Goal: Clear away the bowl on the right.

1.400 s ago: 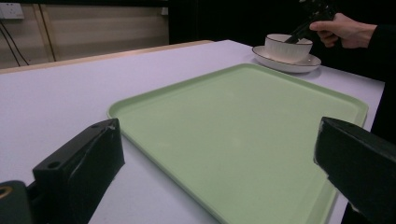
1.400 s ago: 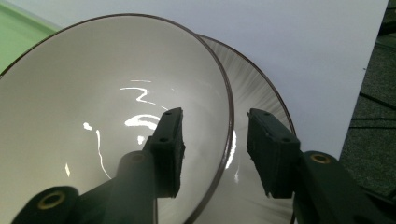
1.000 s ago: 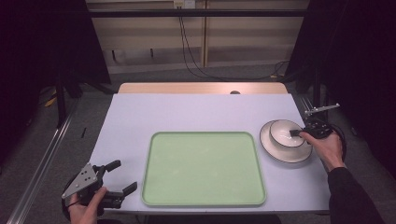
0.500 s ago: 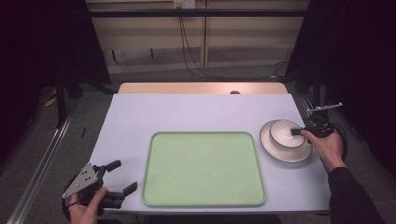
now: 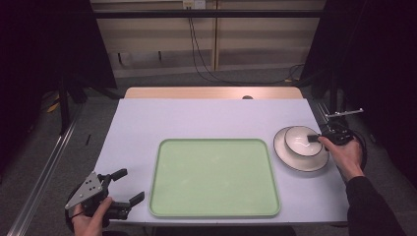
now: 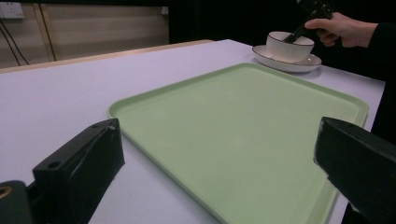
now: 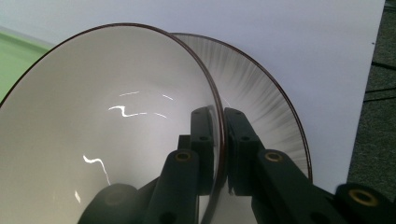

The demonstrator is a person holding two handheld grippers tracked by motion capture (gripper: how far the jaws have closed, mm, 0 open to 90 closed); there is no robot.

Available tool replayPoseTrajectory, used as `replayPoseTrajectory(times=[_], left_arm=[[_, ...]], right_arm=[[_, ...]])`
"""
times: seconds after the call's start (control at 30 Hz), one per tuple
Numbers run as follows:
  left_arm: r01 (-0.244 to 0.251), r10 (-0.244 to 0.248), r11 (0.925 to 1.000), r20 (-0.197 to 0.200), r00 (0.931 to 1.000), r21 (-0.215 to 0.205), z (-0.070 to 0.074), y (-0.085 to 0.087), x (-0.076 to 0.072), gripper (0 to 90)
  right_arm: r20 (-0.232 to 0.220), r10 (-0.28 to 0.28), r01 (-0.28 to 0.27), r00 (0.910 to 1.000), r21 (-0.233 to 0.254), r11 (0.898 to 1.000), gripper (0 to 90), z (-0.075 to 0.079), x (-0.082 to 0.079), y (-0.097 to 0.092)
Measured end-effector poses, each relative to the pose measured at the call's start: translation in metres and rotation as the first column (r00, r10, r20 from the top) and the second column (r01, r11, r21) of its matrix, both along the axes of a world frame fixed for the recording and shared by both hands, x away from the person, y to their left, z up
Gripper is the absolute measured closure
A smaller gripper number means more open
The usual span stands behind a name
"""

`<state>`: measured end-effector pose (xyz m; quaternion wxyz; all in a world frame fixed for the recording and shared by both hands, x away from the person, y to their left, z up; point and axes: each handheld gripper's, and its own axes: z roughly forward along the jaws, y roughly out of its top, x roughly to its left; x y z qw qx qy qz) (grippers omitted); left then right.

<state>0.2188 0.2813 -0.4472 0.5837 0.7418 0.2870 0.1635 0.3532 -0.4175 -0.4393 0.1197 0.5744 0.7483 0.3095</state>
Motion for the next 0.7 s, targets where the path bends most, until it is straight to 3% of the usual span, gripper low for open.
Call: replayPoseTrajectory(times=[0.7], left_arm=[[0.001, -0.001, 1.0000, 0.000, 1.0000, -0.004, 0.0000, -0.0002, 0.0000, 1.5]], right_arm=[[-0.004, 0.006, -0.006, 1.0000, 0.045, 0.999, 82.9, 0.0042, -0.0045, -0.0043]])
